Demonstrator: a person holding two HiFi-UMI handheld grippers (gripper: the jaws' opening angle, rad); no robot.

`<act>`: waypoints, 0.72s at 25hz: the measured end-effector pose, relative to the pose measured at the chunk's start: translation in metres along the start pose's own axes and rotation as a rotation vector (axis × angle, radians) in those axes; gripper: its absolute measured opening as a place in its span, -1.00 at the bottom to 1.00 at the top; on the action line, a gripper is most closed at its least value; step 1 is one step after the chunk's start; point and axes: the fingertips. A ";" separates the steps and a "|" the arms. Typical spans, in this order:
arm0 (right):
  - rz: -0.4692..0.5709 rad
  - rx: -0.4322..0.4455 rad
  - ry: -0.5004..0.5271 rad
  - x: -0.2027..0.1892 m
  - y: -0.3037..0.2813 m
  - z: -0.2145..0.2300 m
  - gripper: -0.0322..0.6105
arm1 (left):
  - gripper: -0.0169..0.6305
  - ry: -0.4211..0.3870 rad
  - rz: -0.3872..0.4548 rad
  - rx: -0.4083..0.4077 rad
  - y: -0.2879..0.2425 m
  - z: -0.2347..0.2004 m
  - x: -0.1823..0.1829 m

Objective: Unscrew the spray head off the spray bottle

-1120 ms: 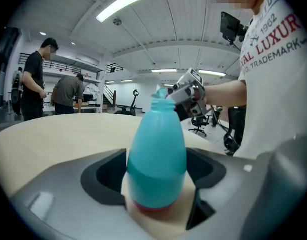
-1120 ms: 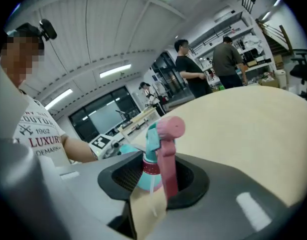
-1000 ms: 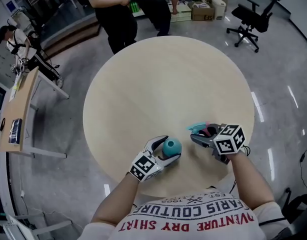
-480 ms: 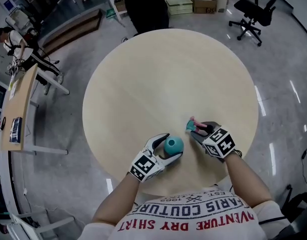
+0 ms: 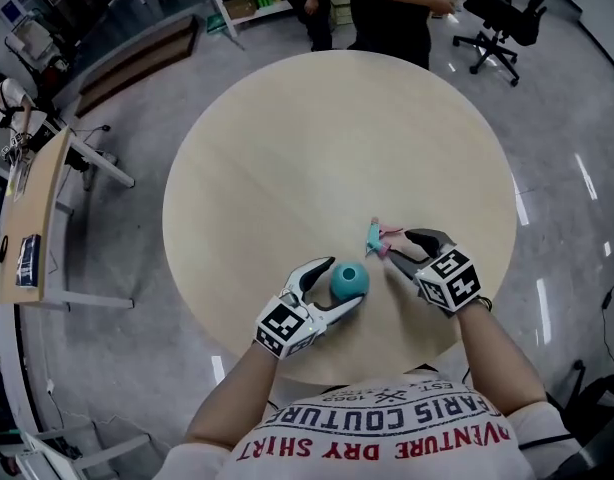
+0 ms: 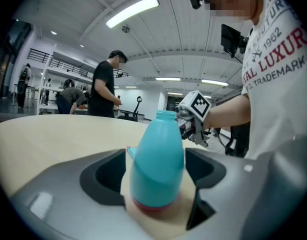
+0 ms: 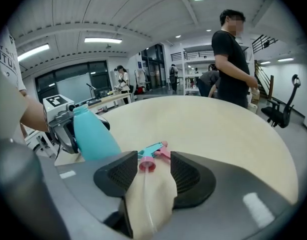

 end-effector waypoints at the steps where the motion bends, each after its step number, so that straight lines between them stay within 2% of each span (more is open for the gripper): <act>1: 0.019 -0.010 -0.002 0.003 0.006 -0.001 -0.25 | 0.17 -0.007 0.006 0.003 0.004 -0.001 0.001; 3: 0.067 -0.021 0.002 0.010 0.024 -0.007 -0.26 | 0.17 -0.034 0.024 0.020 0.015 -0.002 0.007; 4: 0.102 -0.020 0.010 0.014 0.037 -0.013 -0.33 | 0.16 -0.052 0.038 0.042 0.023 -0.004 0.012; 5: 0.142 -0.013 0.019 0.019 0.052 -0.022 -0.45 | 0.05 -0.067 0.056 0.074 0.034 -0.008 0.018; 6: 0.184 0.001 0.027 0.023 0.067 -0.033 -0.71 | -0.21 -0.070 0.077 0.107 0.047 -0.011 0.025; 7: 0.218 0.023 0.031 0.025 0.083 -0.046 -0.89 | -0.39 -0.057 0.104 0.132 0.062 -0.012 0.033; 9: 0.254 0.096 0.029 0.023 0.108 -0.080 -0.89 | -0.78 0.012 0.181 0.115 0.094 -0.004 0.055; 10: 0.263 0.143 0.027 0.019 0.120 -0.099 -0.89 | -0.94 0.059 0.225 0.066 0.108 0.007 0.067; 12: 0.273 0.228 0.030 0.008 0.143 -0.133 -0.90 | -0.94 0.129 0.292 -0.052 0.124 0.038 0.092; 13: 0.276 0.256 0.036 0.002 0.154 -0.146 -0.90 | -0.94 0.137 0.308 -0.087 0.127 0.054 0.102; 15: 0.283 0.310 0.037 -0.010 0.173 -0.171 -0.90 | -0.94 0.122 0.311 -0.109 0.130 0.084 0.117; 18: 0.274 0.404 -0.016 -0.035 0.194 -0.213 -0.89 | -0.94 0.105 0.287 -0.112 0.143 0.132 0.122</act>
Point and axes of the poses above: the fingertips, and each gripper's own axes: y backward along the fingers, z to its right, x out of its top, and after that the axes turned 14 degrees about -y, right-handed
